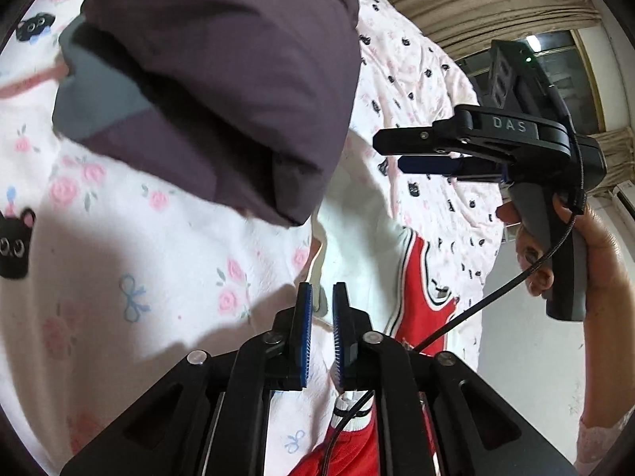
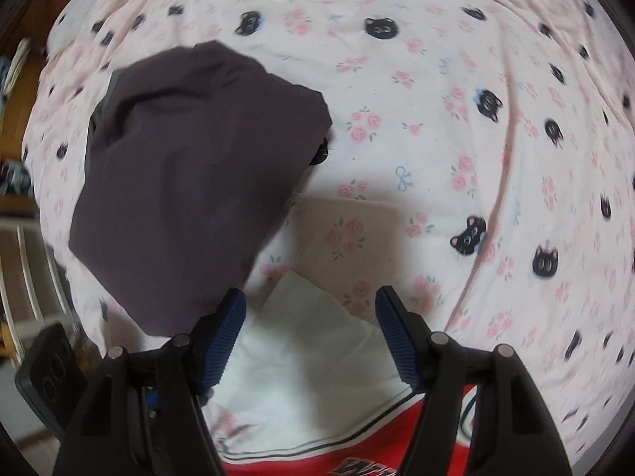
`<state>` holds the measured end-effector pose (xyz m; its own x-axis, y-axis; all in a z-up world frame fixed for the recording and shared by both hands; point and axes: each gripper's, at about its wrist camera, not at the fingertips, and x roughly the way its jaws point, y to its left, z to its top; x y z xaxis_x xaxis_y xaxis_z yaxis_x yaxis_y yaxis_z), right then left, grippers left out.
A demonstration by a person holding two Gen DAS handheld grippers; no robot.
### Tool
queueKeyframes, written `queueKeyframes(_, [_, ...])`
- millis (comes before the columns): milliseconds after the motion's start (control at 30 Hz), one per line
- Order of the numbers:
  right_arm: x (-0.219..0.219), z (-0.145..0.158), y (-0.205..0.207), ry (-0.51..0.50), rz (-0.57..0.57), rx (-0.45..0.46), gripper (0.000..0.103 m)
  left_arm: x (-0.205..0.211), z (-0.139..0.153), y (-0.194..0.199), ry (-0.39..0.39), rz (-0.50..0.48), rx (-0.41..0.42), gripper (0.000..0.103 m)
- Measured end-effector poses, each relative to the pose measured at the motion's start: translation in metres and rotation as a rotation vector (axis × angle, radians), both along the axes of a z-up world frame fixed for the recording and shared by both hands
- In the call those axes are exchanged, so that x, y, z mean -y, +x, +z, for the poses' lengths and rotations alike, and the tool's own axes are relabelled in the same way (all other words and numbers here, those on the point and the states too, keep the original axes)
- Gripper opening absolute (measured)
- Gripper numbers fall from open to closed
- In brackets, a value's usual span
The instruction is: Fold clothes
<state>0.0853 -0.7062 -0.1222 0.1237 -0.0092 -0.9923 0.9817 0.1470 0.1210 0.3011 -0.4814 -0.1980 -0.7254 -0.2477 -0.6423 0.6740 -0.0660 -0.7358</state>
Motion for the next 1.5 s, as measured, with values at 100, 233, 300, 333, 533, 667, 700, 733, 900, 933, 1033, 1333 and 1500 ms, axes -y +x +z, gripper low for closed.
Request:
queueKeyframes(100, [0.0, -0.003, 0.001, 0.002, 0.084, -0.005, 0.068, -0.002, -0.002, -0.008, 0.003, 0.005, 0.031, 0.024])
queueKeyframes(233, [-0.004, -0.004, 0.011, -0.072, 0.289, -0.068, 0.068, -0.005, -0.004, -0.012, -0.008, 0.021, 0.063, 0.024])
queueKeyframes(300, [-0.009, -0.004, 0.017, -0.1, 0.412, -0.085, 0.068, -0.007, -0.004, -0.012, -0.011, 0.034, 0.065, 0.024])
queueKeyframes(333, [-0.011, -0.004, 0.019, -0.106, 0.459, -0.087, 0.068, -0.007, -0.005, -0.012, -0.013, 0.039, 0.066, 0.024])
queueKeyframes(533, [-0.013, -0.017, 0.027, -0.077, 0.638, -0.114, 0.066, -0.005, -0.007, -0.016, -0.011, 0.05, 0.068, 0.024])
queueKeyframes(667, [-0.007, -0.03, 0.026, -0.011, 0.675, -0.095, 0.063, -0.002, -0.006, -0.018, -0.011, 0.055, 0.069, 0.024])
queueKeyframes(700, [-0.006, -0.032, 0.026, -0.006, 0.683, -0.087, 0.062, -0.001, -0.007, -0.018, -0.008, 0.059, 0.067, 0.024])
queueKeyframes(733, [-0.005, -0.033, 0.027, -0.002, 0.692, -0.08, 0.062, -0.001, -0.007, -0.017, -0.006, 0.061, 0.066, 0.024])
queueKeyframes(900, [0.005, -0.037, 0.03, 0.03, 0.707, -0.067, 0.056, -0.002, -0.008, -0.016, -0.001, 0.071, 0.067, 0.024])
queueKeyframes(933, [0.007, -0.038, 0.031, 0.038, 0.707, -0.065, 0.055, -0.002, -0.009, -0.015, 0.0, 0.073, 0.066, 0.024])
queueKeyframes(1033, [0.012, -0.038, 0.033, 0.065, 0.715, -0.055, 0.042, -0.001, -0.011, -0.015, 0.006, 0.078, 0.061, 0.024])
queueKeyframes(1333, [0.009, -0.013, 0.037, 0.057, 0.808, -0.099, 0.012, 0.0, -0.013, -0.015, 0.002, 0.077, 0.059, 0.024])
queueKeyframes(1500, [0.006, 0.011, 0.032, 0.032, 0.836, -0.122, 0.012, -0.001, -0.005, -0.022, -0.036, 0.063, 0.091, 0.024])
